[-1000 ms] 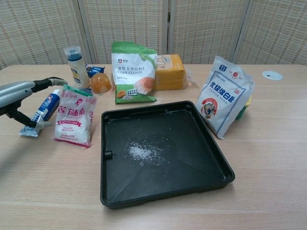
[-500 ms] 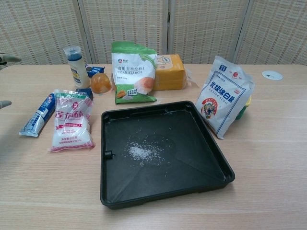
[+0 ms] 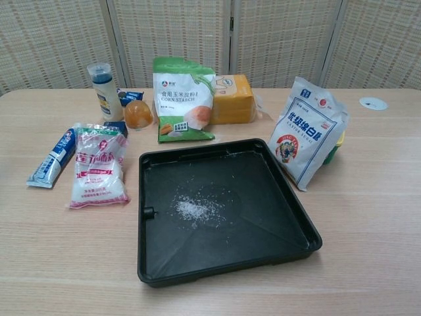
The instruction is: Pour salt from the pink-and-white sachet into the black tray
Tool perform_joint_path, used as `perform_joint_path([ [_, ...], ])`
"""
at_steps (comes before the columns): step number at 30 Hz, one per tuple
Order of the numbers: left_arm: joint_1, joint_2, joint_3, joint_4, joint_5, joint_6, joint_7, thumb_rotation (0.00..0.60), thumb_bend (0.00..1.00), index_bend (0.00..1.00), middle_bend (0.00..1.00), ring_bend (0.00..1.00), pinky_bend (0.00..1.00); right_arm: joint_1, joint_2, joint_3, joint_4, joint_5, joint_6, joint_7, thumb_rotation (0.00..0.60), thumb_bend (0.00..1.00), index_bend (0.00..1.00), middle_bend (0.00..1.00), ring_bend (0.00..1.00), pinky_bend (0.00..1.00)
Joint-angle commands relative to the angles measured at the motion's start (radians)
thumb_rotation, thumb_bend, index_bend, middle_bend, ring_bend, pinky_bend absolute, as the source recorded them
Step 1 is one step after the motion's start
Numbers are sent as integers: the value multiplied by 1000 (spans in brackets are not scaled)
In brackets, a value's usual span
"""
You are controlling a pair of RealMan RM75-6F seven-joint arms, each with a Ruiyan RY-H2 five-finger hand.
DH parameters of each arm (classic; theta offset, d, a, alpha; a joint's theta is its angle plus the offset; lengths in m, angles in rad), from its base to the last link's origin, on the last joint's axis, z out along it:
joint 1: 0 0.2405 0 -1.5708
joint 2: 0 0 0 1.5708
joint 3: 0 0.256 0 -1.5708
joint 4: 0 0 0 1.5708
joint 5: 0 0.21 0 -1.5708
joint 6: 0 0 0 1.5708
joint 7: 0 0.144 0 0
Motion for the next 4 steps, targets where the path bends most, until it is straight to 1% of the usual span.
perform_joint_path([
  [1, 45, 10, 32, -42, 43, 46, 38, 600, 404, 0, 6, 10, 18, 11, 0, -2, 1, -6, -13, 20, 600, 345, 57, 14, 49, 0],
  [4, 65, 13, 49, -62, 70, 61, 60, 600, 404, 0, 6, 10, 16, 22, 8, -9, -4, -5, -37, 28, 600, 344, 57, 15, 49, 0],
])
